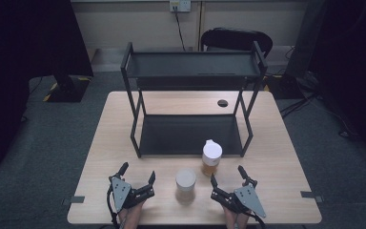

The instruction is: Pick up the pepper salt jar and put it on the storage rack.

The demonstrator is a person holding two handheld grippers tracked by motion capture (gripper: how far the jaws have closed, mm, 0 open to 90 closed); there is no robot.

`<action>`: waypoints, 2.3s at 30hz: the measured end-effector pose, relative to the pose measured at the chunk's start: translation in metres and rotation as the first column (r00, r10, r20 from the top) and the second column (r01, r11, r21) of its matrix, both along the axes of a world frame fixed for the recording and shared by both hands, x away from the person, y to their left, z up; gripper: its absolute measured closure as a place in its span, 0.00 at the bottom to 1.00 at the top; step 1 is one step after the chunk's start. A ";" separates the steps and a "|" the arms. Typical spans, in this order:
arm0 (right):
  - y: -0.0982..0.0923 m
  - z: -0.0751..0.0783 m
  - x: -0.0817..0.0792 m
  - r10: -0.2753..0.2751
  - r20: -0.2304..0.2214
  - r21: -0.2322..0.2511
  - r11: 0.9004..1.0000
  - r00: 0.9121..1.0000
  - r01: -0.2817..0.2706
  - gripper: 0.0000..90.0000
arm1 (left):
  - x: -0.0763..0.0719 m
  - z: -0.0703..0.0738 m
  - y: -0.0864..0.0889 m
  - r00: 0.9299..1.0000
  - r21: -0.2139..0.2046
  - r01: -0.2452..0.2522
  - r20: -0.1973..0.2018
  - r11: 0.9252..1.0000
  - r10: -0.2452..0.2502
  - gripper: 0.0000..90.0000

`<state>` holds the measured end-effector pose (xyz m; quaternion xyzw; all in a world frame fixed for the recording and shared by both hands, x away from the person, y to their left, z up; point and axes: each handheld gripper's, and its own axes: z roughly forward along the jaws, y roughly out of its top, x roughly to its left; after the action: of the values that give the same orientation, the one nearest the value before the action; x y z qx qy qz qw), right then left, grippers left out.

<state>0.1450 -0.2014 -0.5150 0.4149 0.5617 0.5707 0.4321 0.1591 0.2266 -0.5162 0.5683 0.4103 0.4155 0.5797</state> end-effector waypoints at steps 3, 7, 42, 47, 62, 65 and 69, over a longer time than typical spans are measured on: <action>0.000 0.000 0.000 0.002 0.000 0.000 1.000 1.000 -0.002 0.03 | 0.000 0.001 0.000 1.000 -0.003 -0.001 -0.004 1.000 0.001 0.01; -0.001 0.000 0.000 0.004 -0.001 0.001 1.000 1.000 -0.004 0.03 | 0.000 0.001 0.000 1.000 0.001 -0.001 -0.004 1.000 0.001 0.01; -0.001 0.000 0.000 0.004 0.000 0.000 1.000 1.000 -0.004 0.02 | -0.020 0.051 0.004 0.981 -0.066 0.192 0.049 0.979 -0.189 0.00; -0.001 0.000 0.000 0.004 0.000 0.000 1.000 1.000 -0.004 0.02 | -0.020 0.057 0.000 0.970 -0.062 0.238 0.057 0.969 -0.235 0.00; -0.001 0.000 0.000 0.006 0.000 0.000 1.000 1.000 -0.006 0.02 | -0.012 0.063 -0.022 0.938 -0.023 0.344 0.045 0.939 -0.343 0.00; -0.001 0.000 0.000 0.006 0.000 0.000 1.000 1.000 -0.006 0.02 | -0.010 0.063 -0.027 0.931 -0.015 0.363 0.051 0.932 -0.362 0.01; -0.001 0.000 0.000 0.006 0.000 0.000 1.000 1.000 -0.006 0.02 | -0.007 0.061 -0.031 0.922 0.000 0.386 0.042 0.923 -0.386 0.01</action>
<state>0.1451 -0.2023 -0.5149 0.4134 0.5629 0.5720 0.4302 0.1522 0.1951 -0.4551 0.6269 0.2802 0.3031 0.6608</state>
